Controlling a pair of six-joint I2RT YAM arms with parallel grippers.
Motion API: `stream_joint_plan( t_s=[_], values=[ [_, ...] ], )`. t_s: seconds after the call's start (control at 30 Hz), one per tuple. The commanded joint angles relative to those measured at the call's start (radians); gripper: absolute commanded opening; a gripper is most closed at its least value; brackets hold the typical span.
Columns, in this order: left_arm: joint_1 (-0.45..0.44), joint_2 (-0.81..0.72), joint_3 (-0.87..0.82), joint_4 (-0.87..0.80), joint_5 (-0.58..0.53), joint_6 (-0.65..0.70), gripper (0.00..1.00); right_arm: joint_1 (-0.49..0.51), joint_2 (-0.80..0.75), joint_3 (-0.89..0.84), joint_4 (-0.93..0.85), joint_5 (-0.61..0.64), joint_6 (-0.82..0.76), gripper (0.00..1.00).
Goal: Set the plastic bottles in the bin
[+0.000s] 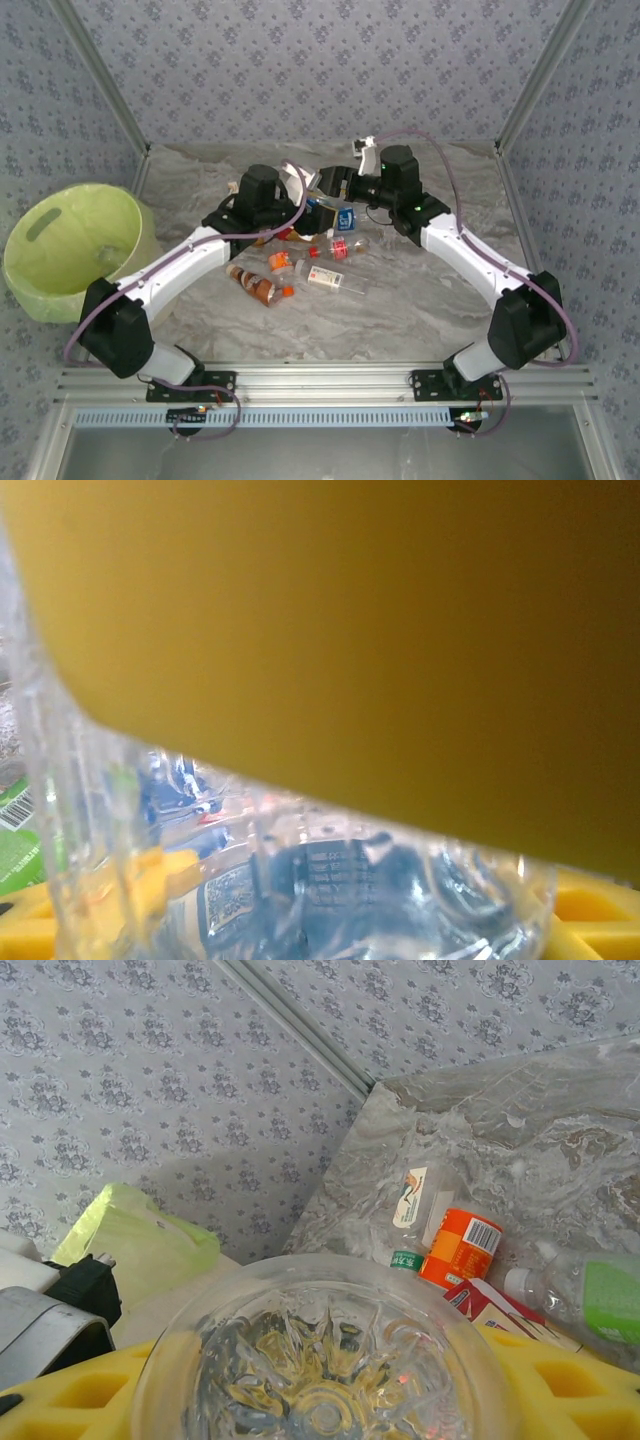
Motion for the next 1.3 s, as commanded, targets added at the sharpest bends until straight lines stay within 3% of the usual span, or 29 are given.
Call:
stream_joint_plan(
  t_s=[0.0, 0.3, 0.53, 0.67, 0.87, 1.1, 1.13, 1.17, 1.27],
  values=[
    [-0.004, -0.025, -0.001, 0.014, 0.005, 0.007, 0.58, 0.006, -0.003, 0.018, -0.001, -0.038, -0.015, 0.61],
    [-0.004, -0.007, -0.004, 0.008, -0.031, -0.010, 0.50, -0.003, -0.031, 0.009, -0.047, 0.001, -0.015, 0.76],
    [0.002, 0.005, -0.005, 0.002, -0.064, -0.031, 0.44, -0.023, -0.099, -0.021, -0.053, 0.053, -0.007, 0.99],
    [0.014, -0.003, -0.014, 0.007, -0.080, -0.055, 0.40, -0.034, -0.166, -0.108, -0.044, 0.185, -0.008, 1.00],
    [0.015, -0.069, -0.029, -0.041, -0.221, -0.064, 0.31, -0.058, -0.268, -0.238, 0.037, 0.362, -0.002, 1.00],
    [0.018, -0.228, -0.032, -0.143, -0.425, -0.072, 0.19, -0.070, -0.281, -0.278, 0.041, 0.397, -0.005, 1.00],
    [0.018, -0.250, -0.019, -0.173, -0.460, -0.068, 0.12, -0.071, -0.279, -0.284, 0.047, 0.407, 0.001, 1.00],
    [0.021, -0.268, -0.007, -0.204, -0.490, -0.066, 0.00, -0.072, -0.274, -0.286, 0.051, 0.412, 0.004, 1.00],
    [0.024, -0.323, 0.021, -0.265, -0.558, -0.047, 0.00, -0.072, -0.259, -0.289, 0.067, 0.410, 0.002, 1.00]
  ],
)
